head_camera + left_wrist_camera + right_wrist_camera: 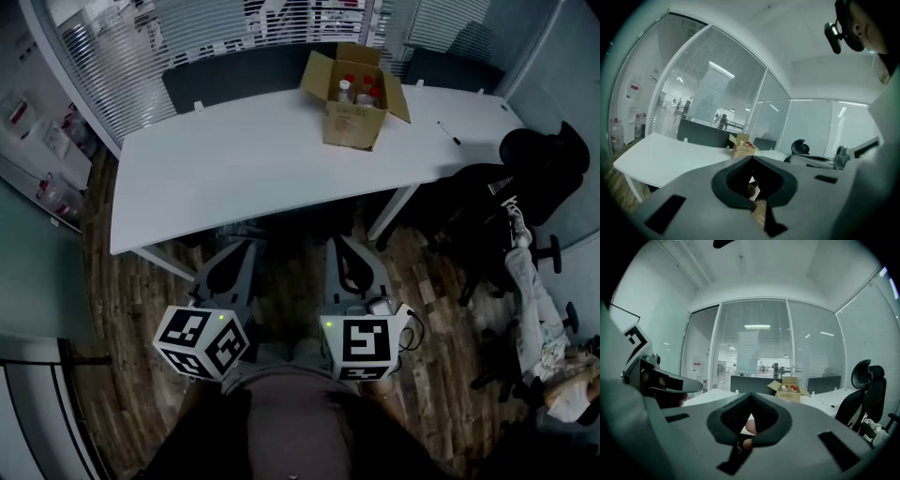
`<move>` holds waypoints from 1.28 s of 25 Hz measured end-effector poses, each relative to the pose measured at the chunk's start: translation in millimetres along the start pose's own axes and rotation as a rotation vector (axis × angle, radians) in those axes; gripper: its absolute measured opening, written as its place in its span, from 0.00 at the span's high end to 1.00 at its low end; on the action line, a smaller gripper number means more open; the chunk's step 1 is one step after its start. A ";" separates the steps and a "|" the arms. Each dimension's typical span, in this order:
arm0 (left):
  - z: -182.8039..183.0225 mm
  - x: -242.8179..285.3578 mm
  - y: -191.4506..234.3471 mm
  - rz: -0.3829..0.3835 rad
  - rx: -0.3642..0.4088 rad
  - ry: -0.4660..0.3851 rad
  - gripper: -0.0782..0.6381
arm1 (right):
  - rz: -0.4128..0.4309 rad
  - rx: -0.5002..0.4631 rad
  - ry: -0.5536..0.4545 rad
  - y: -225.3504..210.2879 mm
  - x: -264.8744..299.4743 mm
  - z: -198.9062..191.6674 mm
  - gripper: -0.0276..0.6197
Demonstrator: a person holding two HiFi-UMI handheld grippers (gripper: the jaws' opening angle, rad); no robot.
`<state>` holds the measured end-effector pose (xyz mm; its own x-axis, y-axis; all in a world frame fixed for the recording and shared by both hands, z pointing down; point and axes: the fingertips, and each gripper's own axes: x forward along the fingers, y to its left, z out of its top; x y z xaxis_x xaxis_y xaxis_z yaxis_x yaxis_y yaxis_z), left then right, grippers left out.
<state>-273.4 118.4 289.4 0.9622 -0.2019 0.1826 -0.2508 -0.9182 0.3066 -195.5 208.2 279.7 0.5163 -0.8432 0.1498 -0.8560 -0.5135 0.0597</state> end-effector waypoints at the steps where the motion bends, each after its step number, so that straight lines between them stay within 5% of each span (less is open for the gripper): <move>1: 0.2 2.8 -1.2 -0.002 -0.001 -0.002 0.88 | 0.001 -0.002 0.001 -2.1 1.2 -0.5 0.92; 32: -12.3 76.1 -42.0 0.036 0.011 -0.002 0.88 | 0.082 -0.007 -0.003 -78.4 32.7 -18.3 0.92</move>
<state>-190.9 145.8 301.9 0.9528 -0.2355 0.1918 -0.2843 -0.9139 0.2898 -112.0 223.8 298.1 0.4441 -0.8831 0.1512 -0.8958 -0.4412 0.0546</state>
